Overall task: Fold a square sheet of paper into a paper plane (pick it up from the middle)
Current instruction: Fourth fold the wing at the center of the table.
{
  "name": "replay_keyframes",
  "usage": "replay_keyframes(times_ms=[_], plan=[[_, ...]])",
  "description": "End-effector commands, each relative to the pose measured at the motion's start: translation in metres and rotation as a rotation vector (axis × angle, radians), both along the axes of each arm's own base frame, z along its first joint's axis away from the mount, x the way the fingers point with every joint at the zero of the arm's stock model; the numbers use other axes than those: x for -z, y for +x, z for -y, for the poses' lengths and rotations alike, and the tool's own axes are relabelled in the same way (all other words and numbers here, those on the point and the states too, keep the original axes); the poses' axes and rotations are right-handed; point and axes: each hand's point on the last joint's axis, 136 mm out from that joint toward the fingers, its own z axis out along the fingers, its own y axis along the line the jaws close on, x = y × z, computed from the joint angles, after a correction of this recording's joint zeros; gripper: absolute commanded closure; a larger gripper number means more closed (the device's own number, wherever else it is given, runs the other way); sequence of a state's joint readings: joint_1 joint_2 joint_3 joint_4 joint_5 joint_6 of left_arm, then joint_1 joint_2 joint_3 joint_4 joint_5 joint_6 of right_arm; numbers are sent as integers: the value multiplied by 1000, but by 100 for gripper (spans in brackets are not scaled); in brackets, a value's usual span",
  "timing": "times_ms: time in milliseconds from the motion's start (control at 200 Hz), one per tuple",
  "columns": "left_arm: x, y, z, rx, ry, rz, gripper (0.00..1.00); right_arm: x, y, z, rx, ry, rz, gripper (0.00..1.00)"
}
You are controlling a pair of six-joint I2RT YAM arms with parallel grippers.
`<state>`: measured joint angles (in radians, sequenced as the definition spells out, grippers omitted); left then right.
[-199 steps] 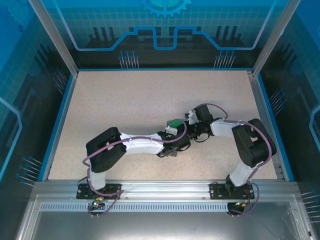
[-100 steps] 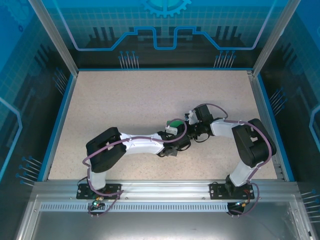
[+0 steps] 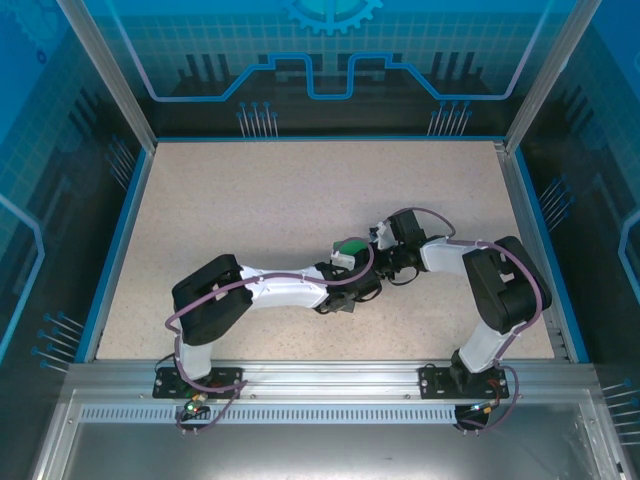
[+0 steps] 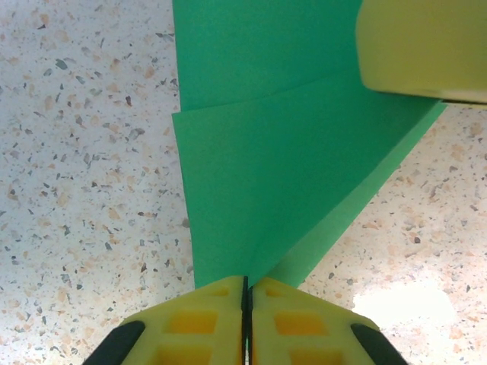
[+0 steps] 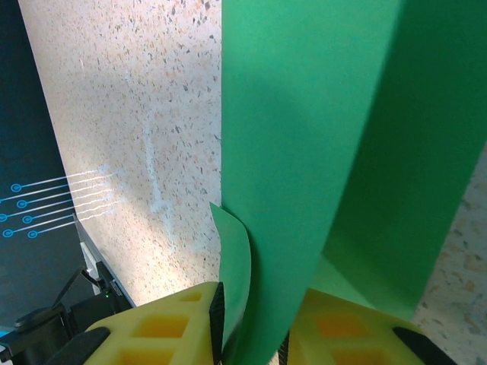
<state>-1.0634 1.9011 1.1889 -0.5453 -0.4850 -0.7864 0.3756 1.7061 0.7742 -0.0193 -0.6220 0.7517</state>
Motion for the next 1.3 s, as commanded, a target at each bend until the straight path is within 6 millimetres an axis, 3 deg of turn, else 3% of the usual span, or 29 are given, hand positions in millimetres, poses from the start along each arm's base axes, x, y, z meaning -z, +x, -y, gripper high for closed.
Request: replay_keyframes(times_ms=[0, 170, 320, 495, 655, 930, 1296], plan=[[-3, 2, 2, 0, 12, 21, 89, -6, -5, -6, -22, 6, -15, 74], [-7, 2, 9, 38, -35, 25, 91, -15, -5, 1, -17, -5, 7, 73], [-10, 3, 11, 67, -120, 12, 93, -30, -1, 20, 30, 1, 44, 72], [-17, 3, 17, 105, -315, -20, 93, -50, -1, 41, 72, -3, 102, 69], [-17, 3, 16, 97, -500, -70, 92, -58, -6, 46, 84, -6, 132, 67], [-2, 1, 10, 64, -646, -157, 93, -54, -15, 26, 41, 10, 126, 71], [-4, 5, 7, 59, -741, -186, 93, -41, -13, -11, -22, 22, 114, 76]])
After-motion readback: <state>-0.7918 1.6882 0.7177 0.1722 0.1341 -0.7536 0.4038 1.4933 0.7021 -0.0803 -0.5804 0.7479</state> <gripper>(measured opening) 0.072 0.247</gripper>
